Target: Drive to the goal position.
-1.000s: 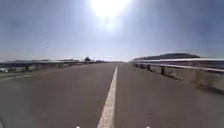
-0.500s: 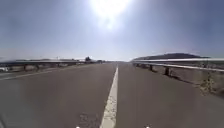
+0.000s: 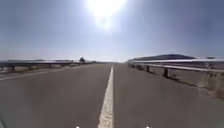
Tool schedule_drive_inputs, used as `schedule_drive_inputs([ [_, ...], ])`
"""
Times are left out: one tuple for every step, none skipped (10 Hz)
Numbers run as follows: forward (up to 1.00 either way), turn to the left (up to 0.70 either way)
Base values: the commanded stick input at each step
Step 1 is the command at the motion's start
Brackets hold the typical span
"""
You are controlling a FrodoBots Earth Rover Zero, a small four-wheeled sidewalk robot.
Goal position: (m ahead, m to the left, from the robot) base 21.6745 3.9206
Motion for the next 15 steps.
schedule_drive_inputs([
  [0.7, 0.0],
  [0.7, 0.0],
  [0.7, 0.0],
  [0.7, 0.0],
  [0.7, 0.0],
  [0.7, 0.0],
  [0.7, 0.0],
  [0.7, 0.0],
  [0.7, 0.0],
  [0.7, 0.0],
  [0.7, 0.0],
  [0.7, 0.0],
  [0.7, 0.0],
  [0.7, 0.0],
  [0.7, 0.0],
])
